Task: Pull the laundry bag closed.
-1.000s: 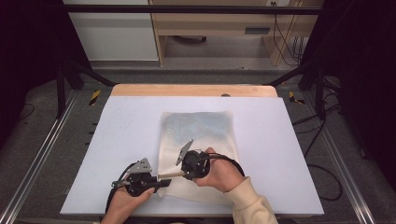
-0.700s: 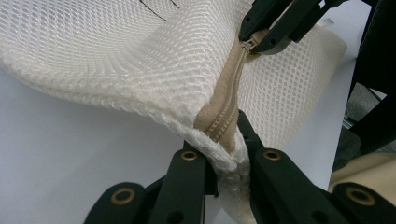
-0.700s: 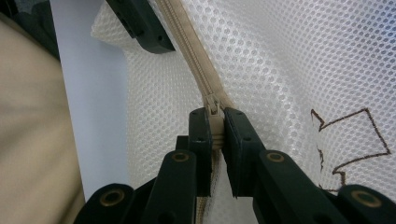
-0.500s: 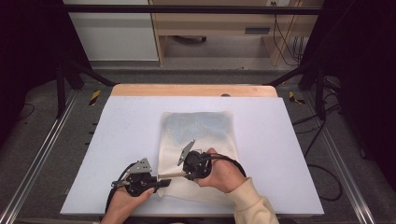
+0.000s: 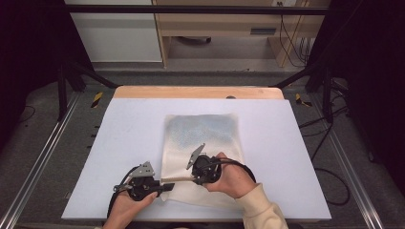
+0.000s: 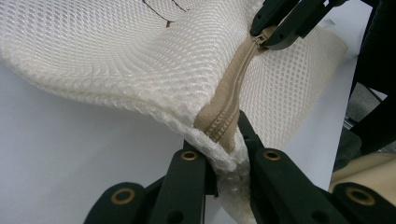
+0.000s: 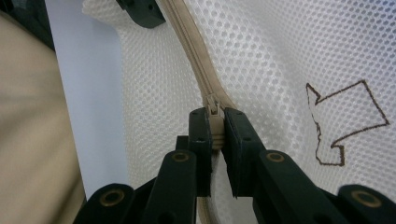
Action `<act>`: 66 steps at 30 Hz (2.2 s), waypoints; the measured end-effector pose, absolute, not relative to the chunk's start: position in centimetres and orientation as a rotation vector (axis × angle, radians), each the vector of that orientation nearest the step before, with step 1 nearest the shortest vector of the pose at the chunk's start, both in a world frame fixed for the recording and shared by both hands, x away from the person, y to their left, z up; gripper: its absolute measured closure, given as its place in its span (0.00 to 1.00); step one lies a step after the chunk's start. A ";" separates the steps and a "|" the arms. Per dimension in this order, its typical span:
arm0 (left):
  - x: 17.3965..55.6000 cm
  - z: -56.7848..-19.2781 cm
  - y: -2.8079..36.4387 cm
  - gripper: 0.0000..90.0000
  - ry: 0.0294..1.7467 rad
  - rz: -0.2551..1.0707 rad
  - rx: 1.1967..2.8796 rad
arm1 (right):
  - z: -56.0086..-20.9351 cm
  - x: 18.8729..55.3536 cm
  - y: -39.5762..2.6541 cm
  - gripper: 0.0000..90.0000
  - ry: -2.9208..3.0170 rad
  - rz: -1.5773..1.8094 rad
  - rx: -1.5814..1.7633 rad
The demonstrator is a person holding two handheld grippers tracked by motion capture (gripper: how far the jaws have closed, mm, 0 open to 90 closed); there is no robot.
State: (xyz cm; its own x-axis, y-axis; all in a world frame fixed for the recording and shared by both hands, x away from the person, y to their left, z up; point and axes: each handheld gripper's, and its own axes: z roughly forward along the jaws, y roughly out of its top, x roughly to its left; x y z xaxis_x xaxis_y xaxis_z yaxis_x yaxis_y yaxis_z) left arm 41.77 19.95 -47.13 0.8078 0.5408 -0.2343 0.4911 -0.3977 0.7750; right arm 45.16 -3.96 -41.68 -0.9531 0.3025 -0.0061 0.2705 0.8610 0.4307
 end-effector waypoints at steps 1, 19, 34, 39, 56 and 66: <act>41.8 -47.1 19.9 0.95 0.762 0.065 2.063 | -41.7 45.1 -4.1 0.91 2.956 0.676 0.462; 41.7 -47.1 19.9 0.95 0.761 0.067 2.058 | -41.7 44.9 -6.0 0.91 2.939 0.708 0.517; 41.7 -47.0 20.0 0.95 0.761 0.070 2.057 | -41.7 44.8 -7.5 0.91 2.922 0.708 0.559; 41.7 -47.0 20.0 0.94 0.758 0.070 2.059 | -41.6 44.8 -7.8 0.91 2.918 0.719 0.570; 41.6 -47.0 19.9 0.95 0.755 0.073 2.065 | -41.7 44.8 -8.5 0.91 2.901 0.727 0.593; 41.6 -46.9 20.0 0.94 0.753 0.076 2.061 | -41.5 44.7 -8.9 0.91 2.898 0.720 0.598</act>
State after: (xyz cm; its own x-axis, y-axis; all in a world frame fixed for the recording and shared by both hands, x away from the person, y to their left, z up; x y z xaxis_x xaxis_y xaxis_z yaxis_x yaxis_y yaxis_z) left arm 41.62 19.96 -46.89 0.8117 0.5385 -0.2262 0.4821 -0.3989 0.7801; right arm 44.68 -8.90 -41.47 -0.9183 0.3959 0.0011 0.3503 0.8114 0.4679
